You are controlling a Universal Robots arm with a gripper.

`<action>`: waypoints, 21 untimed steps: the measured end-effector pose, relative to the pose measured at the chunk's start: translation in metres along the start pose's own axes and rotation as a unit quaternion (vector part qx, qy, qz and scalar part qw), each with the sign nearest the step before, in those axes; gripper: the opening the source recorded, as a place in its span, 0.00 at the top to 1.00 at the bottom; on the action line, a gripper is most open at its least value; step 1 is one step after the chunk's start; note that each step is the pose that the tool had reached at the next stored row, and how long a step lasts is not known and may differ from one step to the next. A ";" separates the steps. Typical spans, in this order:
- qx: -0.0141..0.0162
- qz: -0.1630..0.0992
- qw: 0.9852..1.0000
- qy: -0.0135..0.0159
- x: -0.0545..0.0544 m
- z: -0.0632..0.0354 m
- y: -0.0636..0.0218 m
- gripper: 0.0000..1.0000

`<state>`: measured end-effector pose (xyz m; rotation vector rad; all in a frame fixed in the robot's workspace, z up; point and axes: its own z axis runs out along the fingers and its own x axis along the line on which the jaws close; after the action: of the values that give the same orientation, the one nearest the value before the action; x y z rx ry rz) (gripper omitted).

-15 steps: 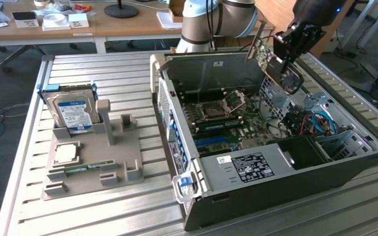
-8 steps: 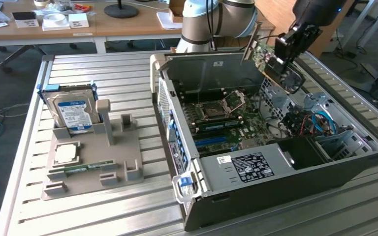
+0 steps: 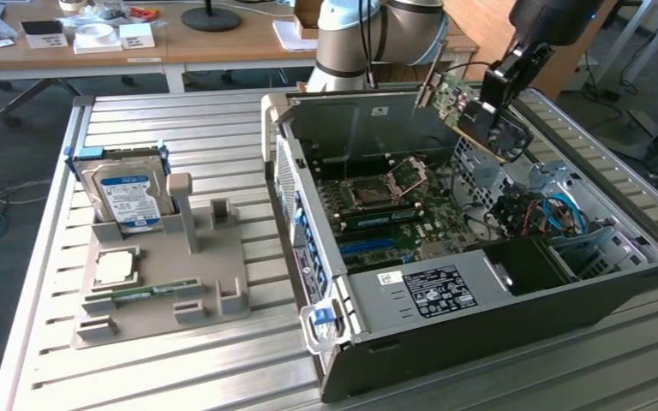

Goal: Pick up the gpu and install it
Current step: 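Insert the gpu into the slot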

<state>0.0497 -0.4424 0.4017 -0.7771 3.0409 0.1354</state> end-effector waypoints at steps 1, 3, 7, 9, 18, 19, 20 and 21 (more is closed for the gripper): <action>0.000 -0.009 1.000 0.001 0.000 0.0000 0.0000 0.73; -0.001 -0.027 1.000 0.002 0.000 0.0001 0.0000 0.73; -0.001 -0.063 0.998 0.005 0.000 0.0002 0.0000 0.73; -0.002 -0.082 0.997 0.007 0.000 0.0002 0.0000 0.73; -0.003 -0.159 0.987 0.013 0.000 0.0005 0.0000 0.73; -0.004 -0.168 0.986 0.014 0.000 0.0005 0.0000 0.73; -0.004 -0.176 0.984 0.015 0.000 0.0006 0.0000 0.73; -0.004 -0.185 0.983 0.016 0.000 0.0006 0.0000 0.73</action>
<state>0.0497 -0.4424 0.4012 -1.3343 2.8587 0.1335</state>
